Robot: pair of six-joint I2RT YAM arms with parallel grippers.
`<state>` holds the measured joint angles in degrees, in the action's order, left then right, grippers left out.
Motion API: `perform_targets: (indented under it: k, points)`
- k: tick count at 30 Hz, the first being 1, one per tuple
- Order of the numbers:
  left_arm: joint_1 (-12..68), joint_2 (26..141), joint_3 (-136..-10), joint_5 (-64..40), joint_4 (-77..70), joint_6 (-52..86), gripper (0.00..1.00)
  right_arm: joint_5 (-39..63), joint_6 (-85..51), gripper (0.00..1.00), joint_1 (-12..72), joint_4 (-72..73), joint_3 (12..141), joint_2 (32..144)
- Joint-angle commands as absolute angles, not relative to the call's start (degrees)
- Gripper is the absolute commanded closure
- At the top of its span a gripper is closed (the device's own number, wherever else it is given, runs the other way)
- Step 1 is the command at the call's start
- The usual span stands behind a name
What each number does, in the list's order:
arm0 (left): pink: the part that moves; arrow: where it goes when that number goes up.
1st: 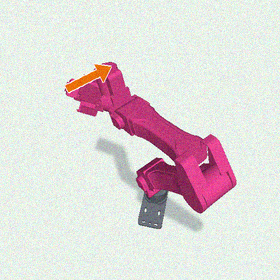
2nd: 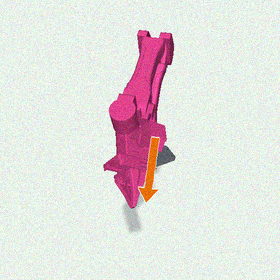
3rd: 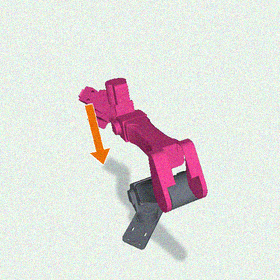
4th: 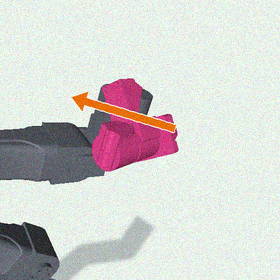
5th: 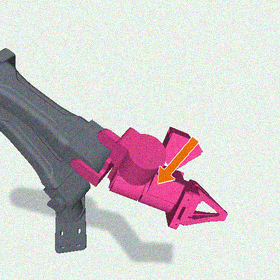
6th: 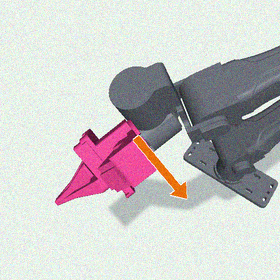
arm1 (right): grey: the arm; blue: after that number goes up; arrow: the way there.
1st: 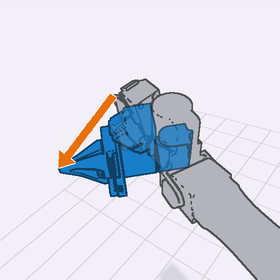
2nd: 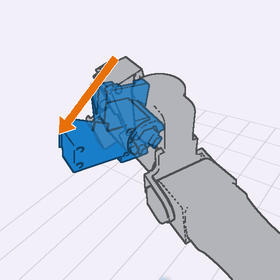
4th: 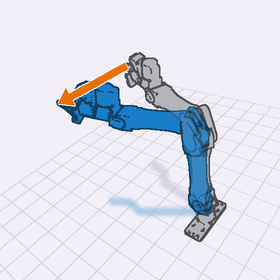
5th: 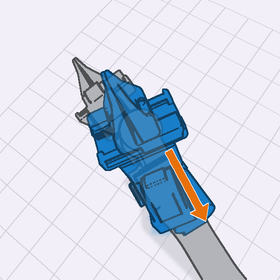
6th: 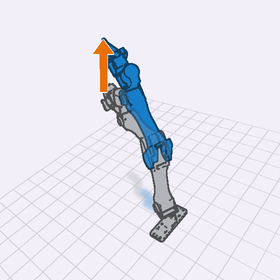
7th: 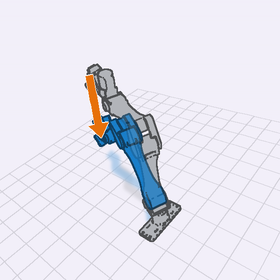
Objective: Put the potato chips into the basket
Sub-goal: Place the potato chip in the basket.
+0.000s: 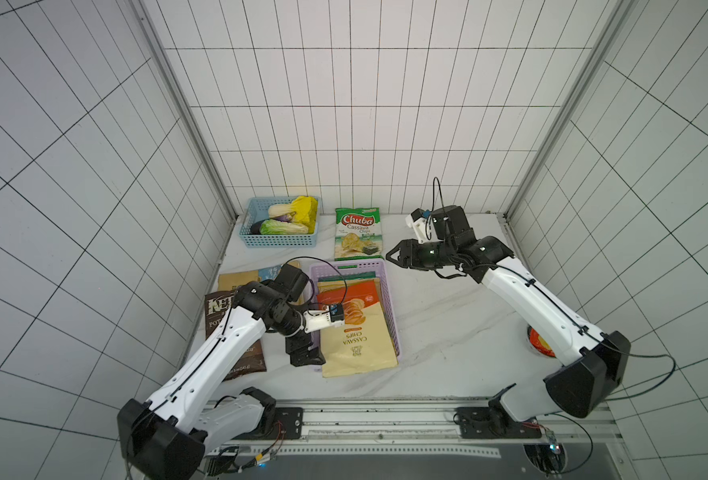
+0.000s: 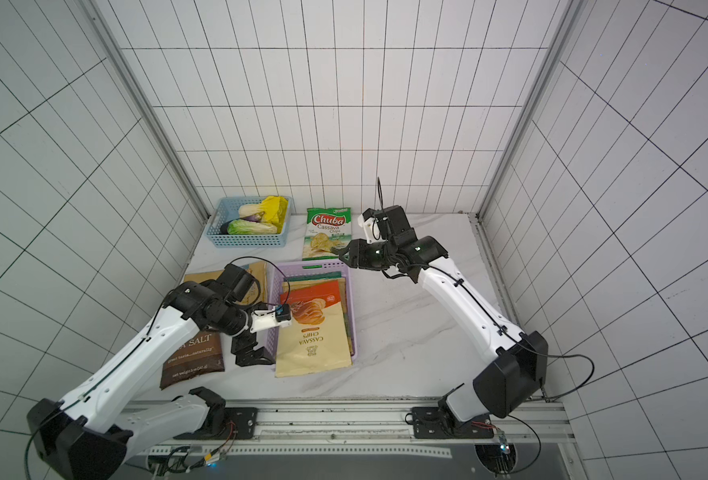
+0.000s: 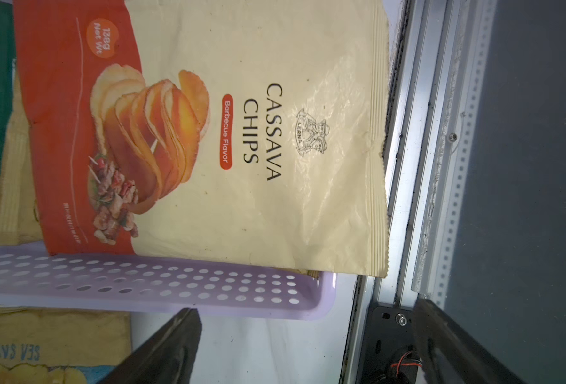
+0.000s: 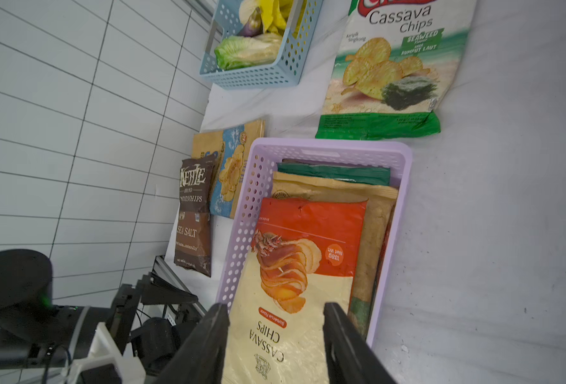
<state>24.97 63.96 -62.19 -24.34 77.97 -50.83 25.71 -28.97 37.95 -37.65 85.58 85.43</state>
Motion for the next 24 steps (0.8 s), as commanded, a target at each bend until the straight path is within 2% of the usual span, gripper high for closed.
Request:
perform_targets:
  k: [1, 7, 10, 15, 18, 24]
  points:
    - [24.05, 63.06, -65.52, -24.71, 80.86, -51.21, 0.03, 26.7, -23.07, 0.5, 41.21, -45.18, 85.8, 86.56]
    - [15.58, 63.49, -65.89, -30.18, 71.79, -43.89, 0.02, 23.61, -22.42, 0.49, 42.28, -45.89, 83.11, 87.41]
    - [10.64, 66.04, -65.23, -32.59, 63.86, -34.33, 0.04, 23.87, -23.11, 0.49, 42.43, -43.45, 82.62, 90.0]
    - [5.39, 69.59, -62.94, -32.43, 51.66, -17.77, 0.06, 18.71, -24.7, 0.5, 43.93, -38.95, 83.78, 96.81]
    - [3.42, 69.4, -60.89, -30.54, 46.38, -12.17, 0.06, 15.41, -25.68, 0.51, 44.03, -37.47, 85.25, 100.92]
    - [3.08, 69.52, -59.09, -30.03, 44.82, -10.36, 0.06, 11.71, -25.42, 0.52, 44.3, -37.76, 90.02, 107.84]
